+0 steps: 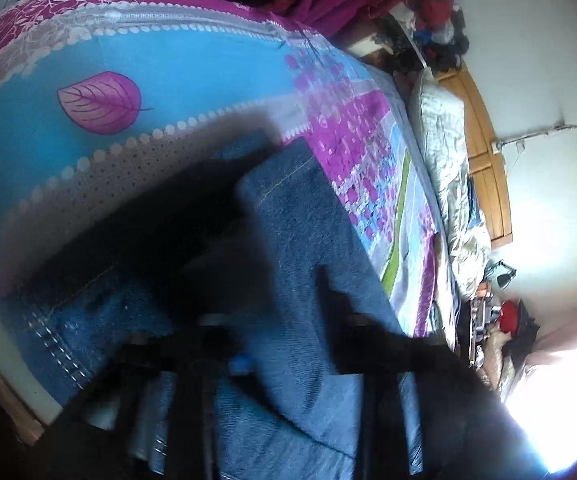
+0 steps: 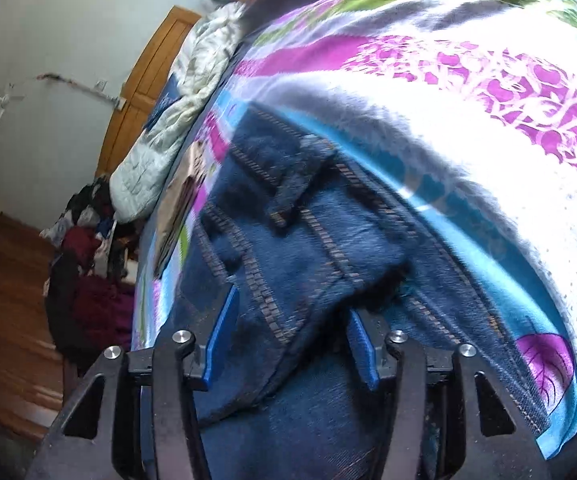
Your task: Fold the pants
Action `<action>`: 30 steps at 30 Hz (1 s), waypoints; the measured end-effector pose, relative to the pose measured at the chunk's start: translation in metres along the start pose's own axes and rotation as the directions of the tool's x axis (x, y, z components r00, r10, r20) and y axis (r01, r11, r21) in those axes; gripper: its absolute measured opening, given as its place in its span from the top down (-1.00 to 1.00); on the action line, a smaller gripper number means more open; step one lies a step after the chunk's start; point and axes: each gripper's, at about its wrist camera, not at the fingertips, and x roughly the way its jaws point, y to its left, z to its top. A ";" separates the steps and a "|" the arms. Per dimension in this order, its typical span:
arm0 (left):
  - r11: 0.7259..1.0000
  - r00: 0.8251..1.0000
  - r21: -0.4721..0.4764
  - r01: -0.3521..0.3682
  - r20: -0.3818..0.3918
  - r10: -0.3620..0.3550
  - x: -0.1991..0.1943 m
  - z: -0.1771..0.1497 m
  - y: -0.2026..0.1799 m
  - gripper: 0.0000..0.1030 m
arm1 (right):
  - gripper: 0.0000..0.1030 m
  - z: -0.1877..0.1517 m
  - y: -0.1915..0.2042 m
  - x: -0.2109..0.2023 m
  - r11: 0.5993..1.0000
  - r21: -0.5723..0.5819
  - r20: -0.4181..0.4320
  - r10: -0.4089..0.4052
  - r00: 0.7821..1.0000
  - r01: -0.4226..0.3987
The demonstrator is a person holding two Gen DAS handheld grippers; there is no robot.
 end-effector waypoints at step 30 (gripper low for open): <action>0.993 0.998 0.104 -0.057 0.007 0.057 -0.048 -0.024 0.056 0.84 | 0.85 -0.036 0.004 -0.056 0.926 -0.264 -0.104 -0.304 0.947 0.269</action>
